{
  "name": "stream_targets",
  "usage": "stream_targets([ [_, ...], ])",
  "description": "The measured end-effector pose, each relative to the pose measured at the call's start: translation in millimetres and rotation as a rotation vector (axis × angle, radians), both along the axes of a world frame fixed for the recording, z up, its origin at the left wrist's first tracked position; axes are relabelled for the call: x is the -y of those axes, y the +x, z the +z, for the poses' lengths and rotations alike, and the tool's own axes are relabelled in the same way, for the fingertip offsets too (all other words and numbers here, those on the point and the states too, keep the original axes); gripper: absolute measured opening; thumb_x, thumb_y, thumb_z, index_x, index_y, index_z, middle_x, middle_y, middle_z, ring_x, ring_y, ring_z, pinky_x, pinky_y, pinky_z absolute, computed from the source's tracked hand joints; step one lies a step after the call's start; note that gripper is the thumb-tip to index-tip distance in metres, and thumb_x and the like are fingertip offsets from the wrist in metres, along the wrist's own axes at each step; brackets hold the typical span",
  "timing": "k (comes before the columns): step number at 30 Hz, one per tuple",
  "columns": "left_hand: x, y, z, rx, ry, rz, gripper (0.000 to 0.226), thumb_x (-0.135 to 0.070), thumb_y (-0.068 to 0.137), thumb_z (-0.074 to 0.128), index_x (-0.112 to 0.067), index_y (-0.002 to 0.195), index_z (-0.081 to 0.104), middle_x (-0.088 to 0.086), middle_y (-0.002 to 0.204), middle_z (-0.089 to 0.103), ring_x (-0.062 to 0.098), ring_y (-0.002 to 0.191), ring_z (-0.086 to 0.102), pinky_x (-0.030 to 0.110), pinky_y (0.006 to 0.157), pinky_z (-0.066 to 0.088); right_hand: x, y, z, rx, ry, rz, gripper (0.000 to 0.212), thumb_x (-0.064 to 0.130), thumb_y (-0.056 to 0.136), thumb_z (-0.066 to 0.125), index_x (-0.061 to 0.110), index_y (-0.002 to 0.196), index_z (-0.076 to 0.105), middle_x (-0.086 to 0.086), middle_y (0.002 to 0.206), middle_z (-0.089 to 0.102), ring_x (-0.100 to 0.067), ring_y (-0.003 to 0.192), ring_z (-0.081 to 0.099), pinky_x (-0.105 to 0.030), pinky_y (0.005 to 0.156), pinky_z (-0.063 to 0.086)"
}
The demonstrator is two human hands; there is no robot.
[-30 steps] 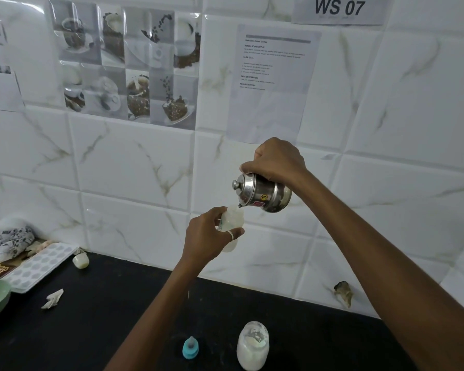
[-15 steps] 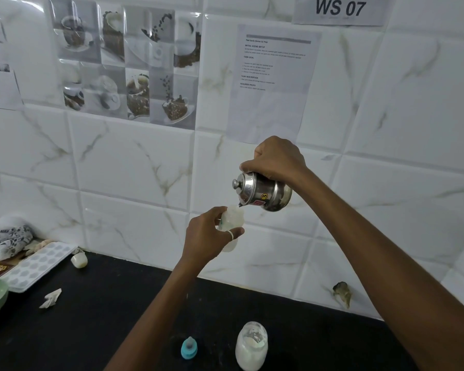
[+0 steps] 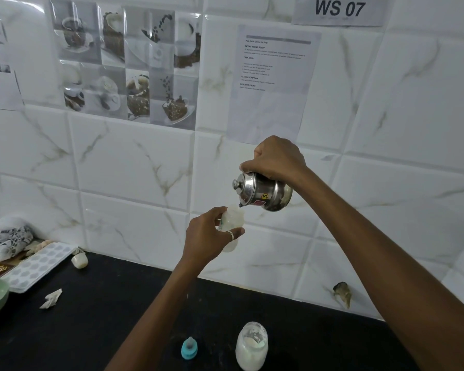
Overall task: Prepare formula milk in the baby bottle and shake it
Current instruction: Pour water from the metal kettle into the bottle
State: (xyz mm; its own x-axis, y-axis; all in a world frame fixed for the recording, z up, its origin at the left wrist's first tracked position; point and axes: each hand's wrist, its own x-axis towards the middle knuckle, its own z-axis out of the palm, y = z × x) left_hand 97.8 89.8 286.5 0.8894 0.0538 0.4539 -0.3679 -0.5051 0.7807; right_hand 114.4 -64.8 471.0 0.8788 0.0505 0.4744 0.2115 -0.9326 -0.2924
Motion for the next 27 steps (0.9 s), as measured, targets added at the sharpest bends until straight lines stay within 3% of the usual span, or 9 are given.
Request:
stream_targets([
  [5,0.4,0.1,-0.4,-0.005,-0.002,-0.003,0.075,-0.053,0.071,0.085,-0.022,0.135,0.06,-0.002,0.123,0.069,0.014,0.104,0.064,0.021,0.084,0.046,-0.1,0.1,-0.3,-0.003,-0.001,0.002,0.028,0.039,0.066,0.078,0.014,0.064,0.066,0.0,0.059,0.055,-0.017,0.06,0.053,-0.029,0.059,0.043],
  [27,2.4,0.2,-0.1,-0.014,-0.026,-0.008,0.074,-0.051,0.071,0.086,-0.023,0.135,0.06,-0.003,0.122,0.069,0.014,0.105,0.064,0.022,0.083,0.047,0.7,0.9,1.7,0.003,-0.018,0.008,0.027,0.038,0.065,0.077,0.017,0.06,0.061,0.0,0.057,0.052,-0.017,0.058,0.05,-0.029,0.057,0.04],
])
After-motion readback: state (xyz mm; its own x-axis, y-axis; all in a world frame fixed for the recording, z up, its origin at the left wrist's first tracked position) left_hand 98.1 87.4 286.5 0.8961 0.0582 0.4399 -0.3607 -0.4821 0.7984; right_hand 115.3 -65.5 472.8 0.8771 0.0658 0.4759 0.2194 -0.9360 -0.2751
